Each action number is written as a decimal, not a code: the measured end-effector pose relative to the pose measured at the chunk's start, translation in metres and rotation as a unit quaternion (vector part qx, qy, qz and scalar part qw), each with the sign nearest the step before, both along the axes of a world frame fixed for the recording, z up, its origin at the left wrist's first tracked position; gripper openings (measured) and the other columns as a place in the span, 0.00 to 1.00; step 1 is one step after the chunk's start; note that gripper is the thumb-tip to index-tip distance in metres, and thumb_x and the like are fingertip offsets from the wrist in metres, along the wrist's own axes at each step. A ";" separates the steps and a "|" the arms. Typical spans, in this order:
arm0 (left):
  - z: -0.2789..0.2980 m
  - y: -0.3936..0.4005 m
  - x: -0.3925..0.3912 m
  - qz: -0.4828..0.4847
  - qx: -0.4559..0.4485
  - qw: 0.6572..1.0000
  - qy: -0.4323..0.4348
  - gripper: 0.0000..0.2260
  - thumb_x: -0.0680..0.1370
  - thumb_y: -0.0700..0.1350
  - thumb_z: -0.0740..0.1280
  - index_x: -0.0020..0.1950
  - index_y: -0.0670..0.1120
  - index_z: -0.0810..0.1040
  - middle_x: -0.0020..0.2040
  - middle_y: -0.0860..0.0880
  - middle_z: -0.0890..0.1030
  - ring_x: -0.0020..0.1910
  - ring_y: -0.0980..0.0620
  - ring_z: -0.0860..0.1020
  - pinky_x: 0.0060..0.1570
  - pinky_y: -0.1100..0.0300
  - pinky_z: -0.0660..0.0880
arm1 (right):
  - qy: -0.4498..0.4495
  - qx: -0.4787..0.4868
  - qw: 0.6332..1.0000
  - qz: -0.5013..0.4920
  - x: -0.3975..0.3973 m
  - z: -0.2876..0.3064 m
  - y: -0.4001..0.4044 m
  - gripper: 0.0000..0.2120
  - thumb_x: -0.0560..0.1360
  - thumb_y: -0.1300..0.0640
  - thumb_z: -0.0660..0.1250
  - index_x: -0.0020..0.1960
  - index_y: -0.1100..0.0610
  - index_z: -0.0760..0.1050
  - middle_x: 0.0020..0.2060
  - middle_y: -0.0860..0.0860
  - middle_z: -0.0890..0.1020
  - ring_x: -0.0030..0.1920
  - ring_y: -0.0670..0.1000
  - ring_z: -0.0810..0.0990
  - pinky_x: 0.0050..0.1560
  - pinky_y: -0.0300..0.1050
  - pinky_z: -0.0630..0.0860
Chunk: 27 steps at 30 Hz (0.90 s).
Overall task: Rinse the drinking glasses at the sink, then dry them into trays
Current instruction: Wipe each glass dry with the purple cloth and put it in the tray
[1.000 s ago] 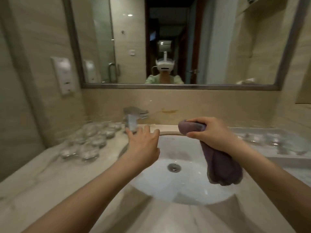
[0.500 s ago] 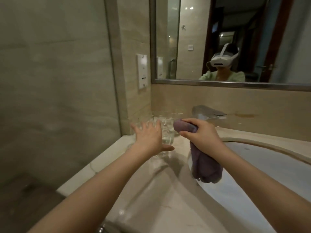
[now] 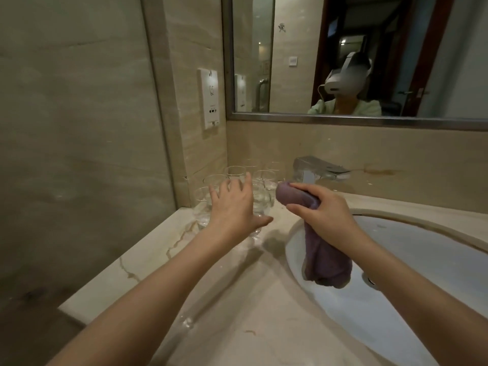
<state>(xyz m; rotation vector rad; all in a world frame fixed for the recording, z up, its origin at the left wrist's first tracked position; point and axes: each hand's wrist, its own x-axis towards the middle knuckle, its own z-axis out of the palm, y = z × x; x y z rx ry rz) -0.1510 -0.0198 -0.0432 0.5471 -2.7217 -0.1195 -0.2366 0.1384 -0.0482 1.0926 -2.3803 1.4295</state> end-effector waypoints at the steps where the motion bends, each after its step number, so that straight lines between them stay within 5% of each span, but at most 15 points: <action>1: 0.005 0.007 0.001 -0.021 0.047 0.998 0.037 0.48 0.71 0.63 0.69 0.79 0.47 0.45 0.74 0.42 0.60 0.73 0.42 0.58 0.72 0.45 0.55 | 0.009 -0.018 1.000 0.000 0.001 0.001 0.008 0.21 0.71 0.58 0.74 0.63 0.48 0.77 0.54 0.46 0.81 0.56 0.46 0.77 0.57 0.37 0.70; 6: 0.025 0.051 -0.004 -0.148 0.356 0.905 0.181 0.51 0.64 0.53 0.79 0.78 0.54 0.52 0.65 0.46 0.71 0.59 0.51 0.75 0.60 0.52 0.75 | 0.086 -0.143 0.985 -0.039 0.008 0.008 0.052 0.24 0.72 0.60 0.73 0.66 0.49 0.74 0.54 0.44 0.78 0.54 0.36 0.75 0.58 0.28 0.68; 10: 0.012 0.098 -0.021 -0.212 0.549 0.779 0.217 0.55 0.62 0.49 0.81 0.78 0.58 0.48 0.60 0.49 0.71 0.52 0.62 0.76 0.53 0.64 0.74 | 0.134 -0.167 0.975 -0.062 0.013 0.006 0.089 0.25 0.73 0.62 0.72 0.66 0.48 0.72 0.60 0.50 0.75 0.60 0.42 0.73 0.63 0.33 0.68; 13: -0.008 0.140 -0.041 -0.197 0.671 0.664 0.264 0.61 0.54 0.56 0.81 0.76 0.60 0.45 0.61 0.44 0.75 0.60 0.49 0.78 0.65 0.48 0.71 | 0.110 -0.184 0.975 -0.062 0.012 -0.002 0.116 0.22 0.72 0.55 0.69 0.65 0.45 0.71 0.62 0.50 0.74 0.62 0.38 0.71 0.65 0.31 0.65; 15: -0.016 0.168 -0.055 -0.182 0.744 0.581 0.277 0.58 0.57 0.58 0.80 0.77 0.54 0.49 0.59 0.43 0.77 0.57 0.45 0.79 0.66 0.42 0.70 | 0.088 -0.207 0.971 -0.077 0.009 -0.011 0.133 0.19 0.72 0.52 0.67 0.62 0.42 0.72 0.60 0.50 0.75 0.60 0.37 0.72 0.63 0.30 0.66; 17: -0.025 0.190 -0.068 -0.176 0.782 0.533 0.270 0.50 0.62 0.62 0.78 0.75 0.45 0.59 0.59 0.40 0.78 0.51 0.46 0.80 0.64 0.42 0.72 | 0.113 -0.216 0.963 -0.118 0.007 -0.024 0.146 0.16 0.73 0.49 0.67 0.60 0.44 0.73 0.57 0.51 0.76 0.57 0.39 0.73 0.60 0.30 0.67; 20: -0.048 0.211 -0.079 -0.155 0.785 0.552 0.234 0.33 0.70 0.65 0.70 0.63 0.42 0.72 0.58 0.40 0.79 0.50 0.43 0.82 0.53 0.45 0.78 | 0.141 -0.181 0.959 -0.164 0.000 -0.049 0.158 0.17 0.72 0.48 0.64 0.60 0.47 0.75 0.55 0.50 0.75 0.55 0.37 0.73 0.57 0.28 0.67; 22: -0.063 0.215 -0.086 -0.133 0.788 0.568 0.198 0.29 0.74 0.66 0.64 0.63 0.44 0.73 0.58 0.39 0.80 0.50 0.41 0.82 0.43 0.50 0.79 | 0.144 -0.125 0.966 -0.172 -0.005 -0.062 0.161 0.19 0.72 0.46 0.63 0.61 0.49 0.73 0.56 0.46 0.73 0.53 0.33 0.71 0.53 0.25 0.67; 27: -0.074 0.203 -0.100 -0.140 0.762 0.594 0.215 0.27 0.75 0.66 0.60 0.61 0.45 0.76 0.54 0.41 0.83 0.50 0.44 0.83 0.46 0.50 0.80 | 0.154 -0.107 0.964 -0.187 -0.010 -0.076 0.142 0.26 0.73 0.45 0.62 0.69 0.51 0.71 0.57 0.47 0.70 0.54 0.40 0.71 0.54 0.24 0.68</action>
